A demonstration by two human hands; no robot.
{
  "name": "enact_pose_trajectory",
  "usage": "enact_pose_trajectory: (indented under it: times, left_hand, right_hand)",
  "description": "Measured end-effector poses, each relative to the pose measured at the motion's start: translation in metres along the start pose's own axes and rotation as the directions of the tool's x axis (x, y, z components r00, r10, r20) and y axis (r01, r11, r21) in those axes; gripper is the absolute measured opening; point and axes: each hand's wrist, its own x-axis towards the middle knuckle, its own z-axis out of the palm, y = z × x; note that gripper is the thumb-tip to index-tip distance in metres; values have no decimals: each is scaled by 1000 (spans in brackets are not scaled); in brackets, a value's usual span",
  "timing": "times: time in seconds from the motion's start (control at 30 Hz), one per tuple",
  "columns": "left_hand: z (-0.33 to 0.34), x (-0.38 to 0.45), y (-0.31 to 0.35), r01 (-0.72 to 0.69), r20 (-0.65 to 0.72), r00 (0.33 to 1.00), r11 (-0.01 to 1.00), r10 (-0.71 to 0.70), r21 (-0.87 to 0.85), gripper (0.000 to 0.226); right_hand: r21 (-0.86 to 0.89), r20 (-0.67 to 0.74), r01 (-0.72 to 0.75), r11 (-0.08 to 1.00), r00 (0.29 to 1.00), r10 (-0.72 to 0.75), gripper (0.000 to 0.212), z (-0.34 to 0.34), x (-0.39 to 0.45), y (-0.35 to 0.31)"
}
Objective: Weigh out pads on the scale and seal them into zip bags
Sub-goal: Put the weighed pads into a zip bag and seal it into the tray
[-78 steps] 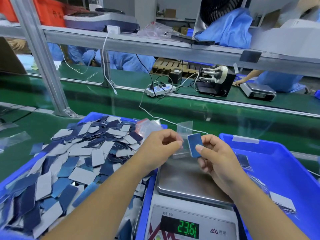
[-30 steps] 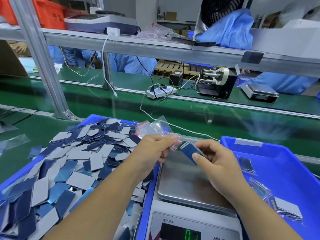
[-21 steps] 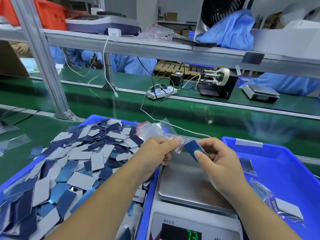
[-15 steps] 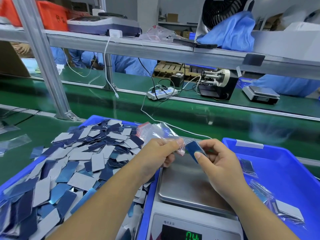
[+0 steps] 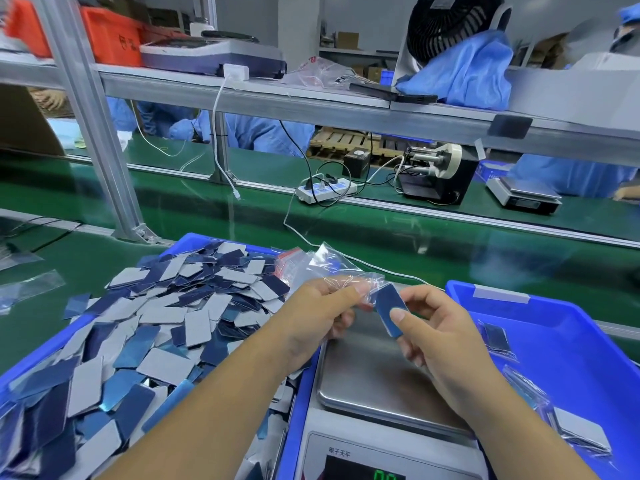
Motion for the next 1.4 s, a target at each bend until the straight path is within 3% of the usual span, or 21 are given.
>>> enact_pose_trajectory:
  times: [0.1, 0.2, 0.4, 0.6, 0.73, 0.9, 1.03, 1.13, 1.2, 1.27, 1.4]
  left_hand:
    - [1, 1, -3, -21, 22, 1000, 999, 20, 47, 18]
    - [2, 1, -5, -46, 47, 998, 992, 40, 117, 24]
    - [1, 3, -7, -55, -41, 997, 987, 62, 148, 29]
    - [-1, -1, -4, -54, 95, 994, 994, 45, 99, 14]
    - [2, -2, -5, -37, 25, 999, 979, 32, 202, 25]
    - [5, -2, 0, -122, -42, 992, 992, 123, 16, 8]
    - [4, -3, 0, -107, 12, 994, 987, 107, 122, 15]
    - [8, -7, -1, -29, 79, 997, 988, 17, 152, 15]
    - [9, -6, -4, -7, 44, 999, 984, 0, 175, 18]
    - [10, -4, -4, -47, 9, 999, 987, 46, 152, 5]
    - [8, -2, -2, -114, -40, 992, 991, 117, 69, 14]
  right_hand:
    - [25, -11, 19, 999, 1000, -19, 18, -1, 0, 1]
    - [42, 9, 3, 999, 1000, -3, 10, -1, 0, 0]
    - [32, 139, -52, 998, 989, 47, 11, -1, -1, 2]
    - [-7, 98, -33, 999, 995, 33, 13, -3, -1, -1]
    - [3, 123, -60, 998, 991, 59, 16, -4, -1, -3]
    - [62, 108, -78, 995, 992, 71, 35, -6, 0, -5]
    - [46, 97, -41, 998, 995, 37, 13, -5, -2, -3]
    - [23, 74, -42, 999, 996, 40, 16, -7, -2, -4]
    - [18, 49, -49, 999, 998, 48, 18, -6, -1, -4]
    - [38, 37, -47, 998, 998, 46, 16, -3, -1, -3]
    - [77, 25, -34, 996, 999, 32, 13, -3, 0, -5]
